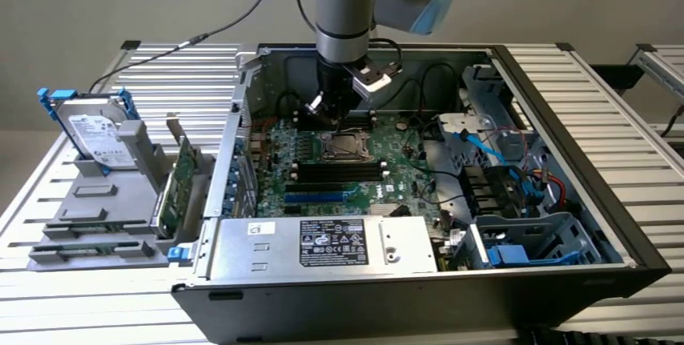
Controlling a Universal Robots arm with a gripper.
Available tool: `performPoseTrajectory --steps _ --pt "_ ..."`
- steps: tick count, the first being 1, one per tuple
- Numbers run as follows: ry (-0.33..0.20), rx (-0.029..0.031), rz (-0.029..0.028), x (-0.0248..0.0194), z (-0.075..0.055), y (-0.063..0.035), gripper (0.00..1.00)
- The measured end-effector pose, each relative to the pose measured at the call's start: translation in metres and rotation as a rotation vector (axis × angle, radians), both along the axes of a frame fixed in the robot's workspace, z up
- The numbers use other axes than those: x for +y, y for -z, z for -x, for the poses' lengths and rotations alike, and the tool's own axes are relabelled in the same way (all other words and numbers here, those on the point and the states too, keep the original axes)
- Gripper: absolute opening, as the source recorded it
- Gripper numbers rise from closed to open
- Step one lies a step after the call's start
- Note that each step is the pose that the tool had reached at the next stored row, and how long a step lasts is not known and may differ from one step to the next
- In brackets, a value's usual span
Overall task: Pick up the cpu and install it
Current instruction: 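Install the first cpu locking lever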
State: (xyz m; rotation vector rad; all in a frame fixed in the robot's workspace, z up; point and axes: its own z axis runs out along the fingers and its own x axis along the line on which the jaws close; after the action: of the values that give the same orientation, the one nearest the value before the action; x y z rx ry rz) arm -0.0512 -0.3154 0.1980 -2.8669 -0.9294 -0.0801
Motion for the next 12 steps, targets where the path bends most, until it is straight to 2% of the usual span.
performPoseTrajectory --steps 4,5,8,12 --pt "0.006 -0.0002 0.0006 0.002 -0.0001 0.0001 0.11" --pt "0.008 -0.0011 -0.0011 0.003 -0.0003 0.0007 0.11" --pt "0.011 0.0001 0.0034 0.0033 -0.0001 0.0 0.11" --pt "0.013 0.001 0.0043 0.0033 0.0005 -0.0035 0.11"
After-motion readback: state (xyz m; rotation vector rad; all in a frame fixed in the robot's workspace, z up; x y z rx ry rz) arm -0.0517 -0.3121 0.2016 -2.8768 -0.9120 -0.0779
